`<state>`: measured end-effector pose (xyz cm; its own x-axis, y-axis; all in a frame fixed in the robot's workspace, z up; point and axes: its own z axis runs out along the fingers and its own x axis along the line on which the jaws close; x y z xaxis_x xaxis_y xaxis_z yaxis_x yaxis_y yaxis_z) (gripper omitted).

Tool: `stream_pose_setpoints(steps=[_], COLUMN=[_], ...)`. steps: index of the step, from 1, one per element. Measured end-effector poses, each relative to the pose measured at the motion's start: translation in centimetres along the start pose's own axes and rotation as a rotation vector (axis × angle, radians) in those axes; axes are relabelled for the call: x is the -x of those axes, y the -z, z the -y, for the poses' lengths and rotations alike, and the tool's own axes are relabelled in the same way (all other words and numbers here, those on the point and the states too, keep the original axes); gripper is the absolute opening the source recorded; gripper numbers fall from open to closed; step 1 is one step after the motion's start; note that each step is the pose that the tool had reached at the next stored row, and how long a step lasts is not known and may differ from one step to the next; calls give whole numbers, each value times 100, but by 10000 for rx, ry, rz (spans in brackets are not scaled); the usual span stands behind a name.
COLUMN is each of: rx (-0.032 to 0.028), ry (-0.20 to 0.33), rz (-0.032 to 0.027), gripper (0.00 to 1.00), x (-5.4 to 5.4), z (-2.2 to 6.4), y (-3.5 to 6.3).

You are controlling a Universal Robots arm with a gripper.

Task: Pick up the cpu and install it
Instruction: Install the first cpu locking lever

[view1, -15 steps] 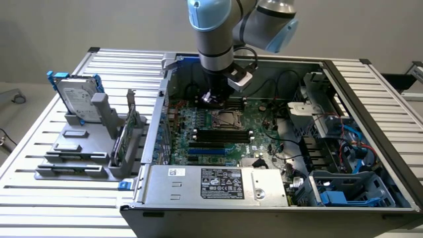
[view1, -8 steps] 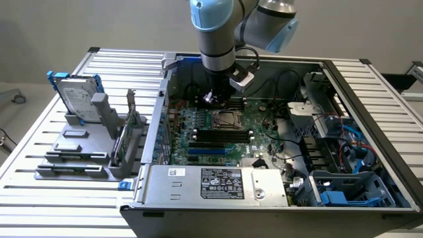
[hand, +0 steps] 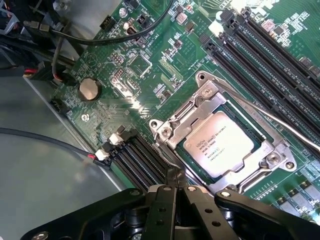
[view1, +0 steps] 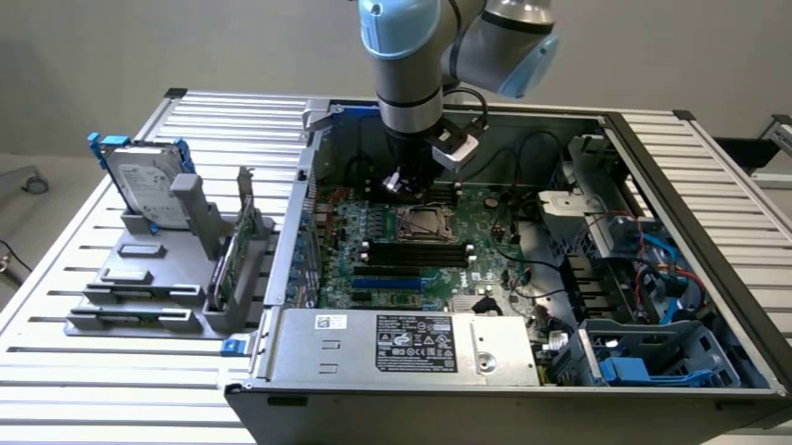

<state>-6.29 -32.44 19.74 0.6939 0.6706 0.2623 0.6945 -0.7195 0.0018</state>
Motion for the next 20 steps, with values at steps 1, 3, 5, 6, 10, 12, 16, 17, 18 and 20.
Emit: stream_pose_setpoints(steps=[1,3,5,6,10,12,16,17,18,20], rx=[0,0,0,0,0,0,0,0,0,0], ry=[0,-1,-1,0,-1,0,0,0,0,0], rz=[0,0,0,0,0,2,0,1,1,1], gripper=[11,11,11,11,11,11,11,11,11,11], x=[-2,-5,-7,-8,-11,-12,-13,-14,-16,-17], z=[-2,-5,-7,-8,-11,-12,-12,-10,-8,-6], y=[-1,-2,-3,-4,-5,-5,-7,-8,-9,-9])
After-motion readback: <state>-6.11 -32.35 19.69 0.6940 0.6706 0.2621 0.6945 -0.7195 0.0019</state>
